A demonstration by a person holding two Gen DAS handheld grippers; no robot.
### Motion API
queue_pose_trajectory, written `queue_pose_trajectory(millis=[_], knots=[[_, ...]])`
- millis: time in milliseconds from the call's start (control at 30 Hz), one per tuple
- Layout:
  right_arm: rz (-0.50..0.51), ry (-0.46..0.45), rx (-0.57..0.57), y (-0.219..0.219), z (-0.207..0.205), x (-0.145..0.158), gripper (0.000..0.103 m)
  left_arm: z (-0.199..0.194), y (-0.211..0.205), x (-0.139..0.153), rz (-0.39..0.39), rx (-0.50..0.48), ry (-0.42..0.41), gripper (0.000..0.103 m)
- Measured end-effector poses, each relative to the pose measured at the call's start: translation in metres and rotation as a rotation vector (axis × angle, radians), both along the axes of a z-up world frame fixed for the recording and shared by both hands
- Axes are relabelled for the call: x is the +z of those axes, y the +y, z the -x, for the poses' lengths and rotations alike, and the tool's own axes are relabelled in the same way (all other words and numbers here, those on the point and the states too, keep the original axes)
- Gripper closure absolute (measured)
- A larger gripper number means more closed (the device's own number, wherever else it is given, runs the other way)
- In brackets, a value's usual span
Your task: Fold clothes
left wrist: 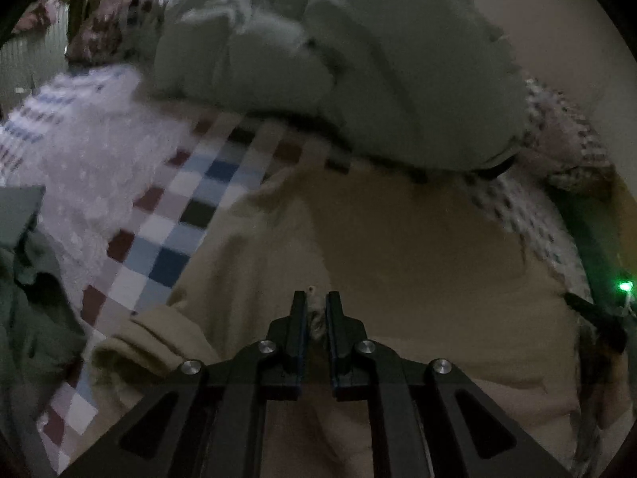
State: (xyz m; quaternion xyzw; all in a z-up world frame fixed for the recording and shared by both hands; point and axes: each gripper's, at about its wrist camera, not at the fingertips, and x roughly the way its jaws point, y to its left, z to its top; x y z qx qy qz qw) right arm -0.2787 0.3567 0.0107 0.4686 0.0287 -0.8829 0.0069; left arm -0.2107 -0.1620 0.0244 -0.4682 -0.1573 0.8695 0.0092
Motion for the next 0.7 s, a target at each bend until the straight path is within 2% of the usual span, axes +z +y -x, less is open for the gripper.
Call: queue_pose_trajectory(millis=[33, 67, 100, 133, 167, 200, 233, 333, 433, 567, 700], knots=[[-0.009, 0.005, -0.026, 0.001, 0.0, -0.002, 0.078, 0.0, -0.003, -0.001, -0.018, 0.014, -0.007, 0.092], [-0.014, 0.023, -0.052, 0.003, -0.003, 0.0, 0.071, -0.003, -0.007, 0.002, -0.04, 0.021, 0.011, 0.084], [-0.018, 0.043, -0.071, 0.005, -0.007, 0.003, 0.058, -0.007, -0.011, 0.005, -0.063, 0.027, 0.032, 0.072], [-0.021, 0.062, -0.09, 0.007, -0.01, 0.006, 0.05, -0.011, -0.015, 0.008, -0.086, 0.033, 0.053, 0.062], [-0.026, 0.084, -0.099, 0.008, -0.016, 0.011, 0.048, -0.017, -0.021, 0.014, -0.108, 0.046, 0.086, 0.04], [-0.034, 0.109, -0.098, 0.008, -0.024, 0.018, 0.047, -0.023, -0.025, 0.016, -0.129, 0.048, 0.101, 0.028], [-0.042, 0.132, -0.091, 0.005, -0.032, 0.025, 0.047, -0.028, -0.029, 0.019, -0.15, 0.05, 0.115, 0.026], [-0.062, 0.193, -0.064, -0.005, -0.057, 0.047, 0.047, -0.044, -0.031, 0.018, -0.179, 0.024, 0.083, 0.026], [-0.058, 0.224, 0.022, -0.025, -0.091, 0.061, 0.047, -0.057, -0.026, 0.013, -0.215, -0.001, 0.046, 0.026], [-0.039, 0.214, 0.133, -0.05, -0.14, 0.062, 0.047, -0.062, -0.013, 0.003, -0.273, -0.028, -0.031, 0.026], [-0.018, 0.187, 0.226, -0.071, -0.184, 0.048, 0.047, -0.059, 0.004, -0.004, -0.28, -0.036, -0.082, 0.027]])
